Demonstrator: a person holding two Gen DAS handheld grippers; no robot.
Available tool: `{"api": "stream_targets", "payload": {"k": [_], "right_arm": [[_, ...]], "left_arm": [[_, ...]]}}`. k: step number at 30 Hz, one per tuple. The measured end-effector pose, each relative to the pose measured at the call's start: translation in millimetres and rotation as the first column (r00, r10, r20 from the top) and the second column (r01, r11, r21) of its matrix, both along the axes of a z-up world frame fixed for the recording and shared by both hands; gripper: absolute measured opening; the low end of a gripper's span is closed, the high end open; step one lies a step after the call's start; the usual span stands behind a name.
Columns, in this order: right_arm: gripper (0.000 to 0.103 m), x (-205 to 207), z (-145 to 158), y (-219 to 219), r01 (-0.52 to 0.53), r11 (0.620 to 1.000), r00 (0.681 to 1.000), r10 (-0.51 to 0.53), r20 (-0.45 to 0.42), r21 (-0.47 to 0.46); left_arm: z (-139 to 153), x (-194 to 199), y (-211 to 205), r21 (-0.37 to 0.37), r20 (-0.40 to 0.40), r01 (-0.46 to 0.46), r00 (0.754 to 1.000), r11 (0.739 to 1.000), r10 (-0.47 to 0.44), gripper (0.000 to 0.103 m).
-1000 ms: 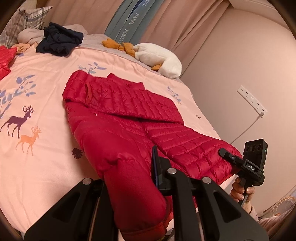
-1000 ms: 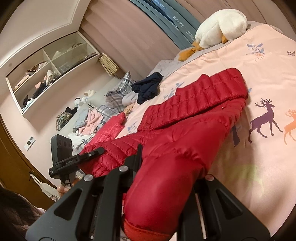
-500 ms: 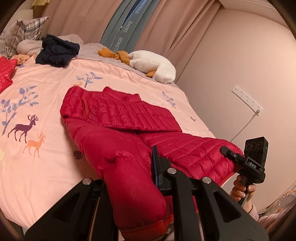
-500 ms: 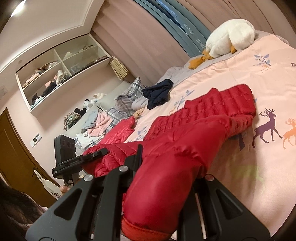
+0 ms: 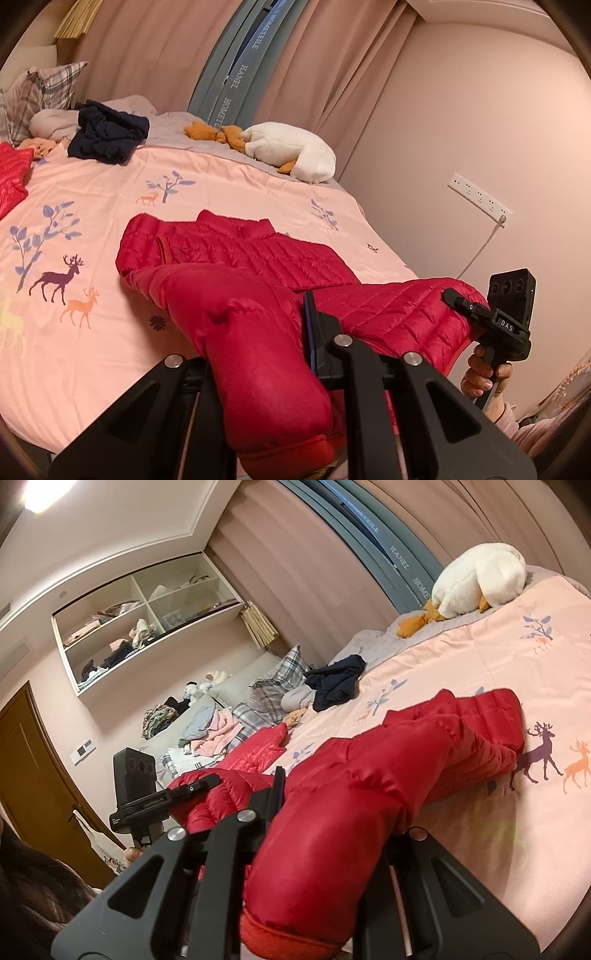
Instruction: Fold large clothes
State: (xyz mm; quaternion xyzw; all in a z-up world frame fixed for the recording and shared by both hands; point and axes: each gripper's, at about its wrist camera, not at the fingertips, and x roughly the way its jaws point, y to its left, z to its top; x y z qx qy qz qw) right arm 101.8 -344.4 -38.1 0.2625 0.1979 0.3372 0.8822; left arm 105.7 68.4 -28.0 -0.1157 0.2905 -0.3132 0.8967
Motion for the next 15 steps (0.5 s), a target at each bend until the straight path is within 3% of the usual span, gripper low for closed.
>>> {"api": "stream_targets", "payload": {"k": [15], "right_arm": [[0.013, -34, 30, -3, -0.048, 0.999, 0.987, 0.046, 0.152, 0.013]], "left_arm": [[27, -21, 4, -0.035, 0.137, 0.049, 0.990, 0.998, -0.044, 0.012]]}}
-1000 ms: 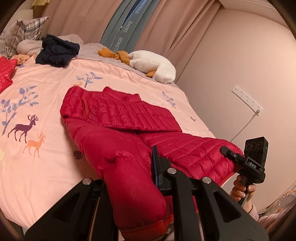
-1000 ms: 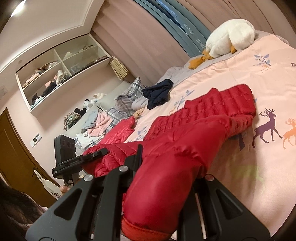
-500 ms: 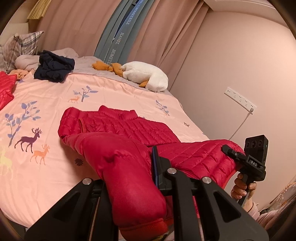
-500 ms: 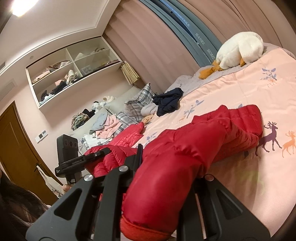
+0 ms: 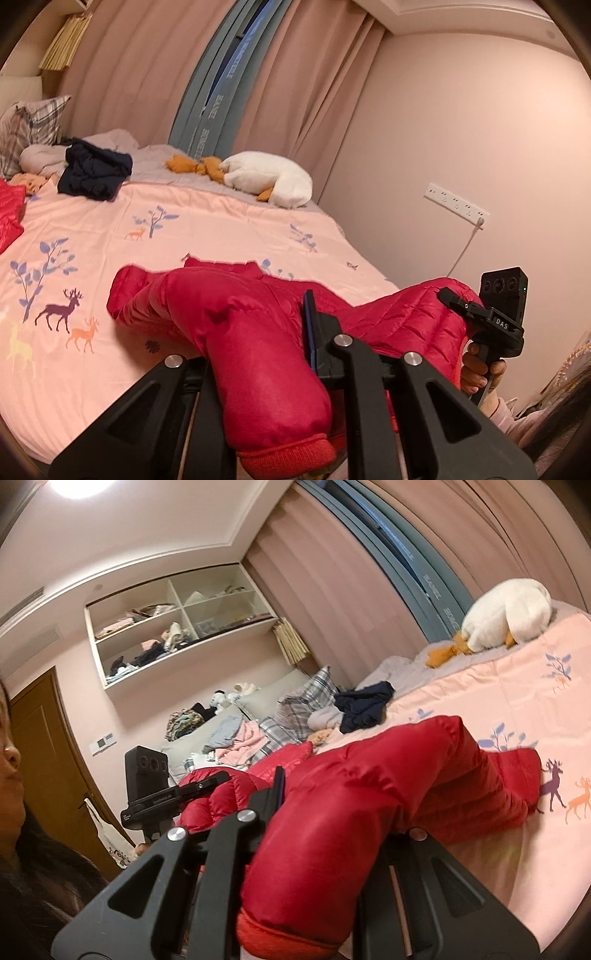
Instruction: Fold large clothes
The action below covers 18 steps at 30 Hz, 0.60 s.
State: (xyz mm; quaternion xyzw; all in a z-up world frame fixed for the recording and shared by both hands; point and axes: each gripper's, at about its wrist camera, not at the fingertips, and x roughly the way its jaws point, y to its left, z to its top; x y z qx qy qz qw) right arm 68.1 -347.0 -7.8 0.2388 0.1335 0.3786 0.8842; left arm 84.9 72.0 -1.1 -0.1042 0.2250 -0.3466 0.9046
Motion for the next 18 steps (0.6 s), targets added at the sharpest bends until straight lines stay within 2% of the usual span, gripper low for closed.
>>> {"api": "stream_targets", "payload": {"k": [4, 9, 18], "right_arm": [[0.013, -1, 2, -2, -0.001, 1.000, 1.000, 0.001, 0.014, 0.009], [0.013, 8, -5, -6, 0.016, 1.000, 1.000, -0.015, -0.011, 0.018], [0.014, 53, -20, -14, 0.090, 0.995, 0.991, -0.087, -0.105, 0.031]], "left_arm": [[5, -5, 3, -0.021, 0.023, 0.024, 0.999, 1.000, -0.023, 0.012], [5, -2, 6, -0.034, 0.021, 0.026, 0.999, 0.999, -0.025, 0.013], [-9, 25, 10, -0.031, -0.066, -0.052, 0.997, 0.998, 0.050, 0.013]]}}
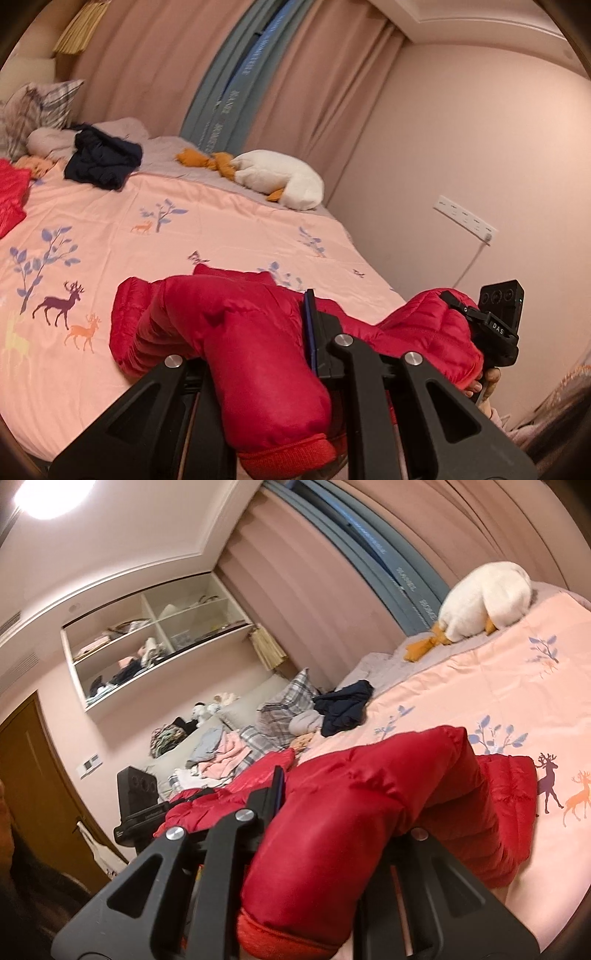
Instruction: Fold large clothes
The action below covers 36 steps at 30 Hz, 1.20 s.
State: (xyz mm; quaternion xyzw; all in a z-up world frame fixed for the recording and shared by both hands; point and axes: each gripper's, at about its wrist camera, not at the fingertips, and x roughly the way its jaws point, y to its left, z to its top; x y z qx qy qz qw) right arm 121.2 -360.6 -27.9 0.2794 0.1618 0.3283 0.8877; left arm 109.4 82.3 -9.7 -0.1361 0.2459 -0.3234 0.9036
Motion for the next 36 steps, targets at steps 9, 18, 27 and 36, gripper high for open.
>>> {"api": "stream_targets", "payload": {"k": [9, 18, 27, 36], "right_arm": [[0.014, 55, -12, -2, 0.089, 0.994, 0.993, -0.093, -0.068, -0.063], [0.014, 99, -32, -1, 0.142, 0.982, 0.977, -0.159, -0.140, -0.122], [0.014, 133, -49, -1, 0.170, 0.972, 0.961, -0.200, -0.190, -0.162], [0.014, 161, -70, 0, 0.194, 0.963, 0.941, -0.237, -0.242, -0.187]], "left_arm": [[-15, 50, 4, 0.008, -0.097, -0.109, 0.989, 0.994, 0.109, 0.013], [-33, 95, -11, 0.082, -0.146, -0.162, 0.974, 0.983, 0.172, 0.013], [-47, 128, -22, 0.148, -0.164, -0.180, 0.965, 0.972, 0.204, 0.013], [-69, 164, -28, 0.179, -0.219, -0.194, 0.948, 0.965, 0.231, 0.013]]}}
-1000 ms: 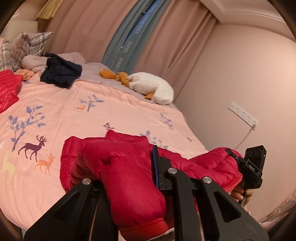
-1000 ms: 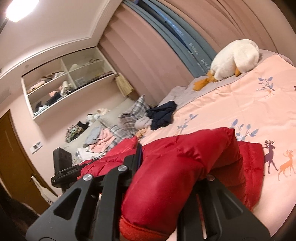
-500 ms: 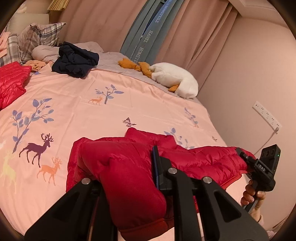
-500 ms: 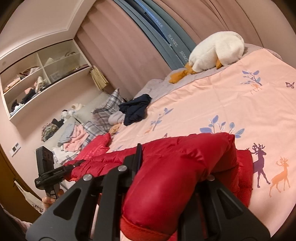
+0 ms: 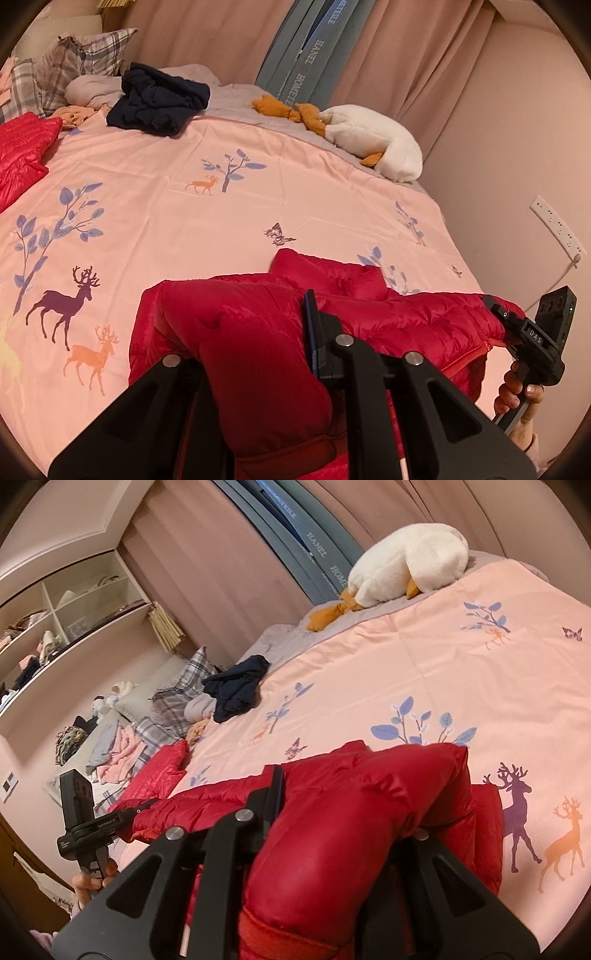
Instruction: Fold large clothes
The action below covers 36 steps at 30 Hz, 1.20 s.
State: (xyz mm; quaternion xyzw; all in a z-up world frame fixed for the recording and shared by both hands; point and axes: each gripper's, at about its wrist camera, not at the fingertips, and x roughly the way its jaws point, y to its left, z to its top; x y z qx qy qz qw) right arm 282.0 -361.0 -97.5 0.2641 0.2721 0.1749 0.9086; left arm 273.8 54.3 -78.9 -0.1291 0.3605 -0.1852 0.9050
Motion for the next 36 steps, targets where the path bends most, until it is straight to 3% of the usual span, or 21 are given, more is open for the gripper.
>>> {"api": "stream_targets", "payload": {"k": [15, 36], "right_arm": [[0.015, 34, -29, -3, 0.036, 0.999, 0.997, -0.035, -0.072, 0.009], [0.016, 58, -48, -2, 0.043, 0.999, 0.991, -0.043, -0.128, 0.000]], "left_arm": [[-33, 40, -12, 0.059, -0.063, -0.032, 0.997, 0.998, 0.036, 0.014], [-58, 64, -20, 0.095, -0.108, -0.036, 0.993, 0.995, 0.046, 0.015]]}}
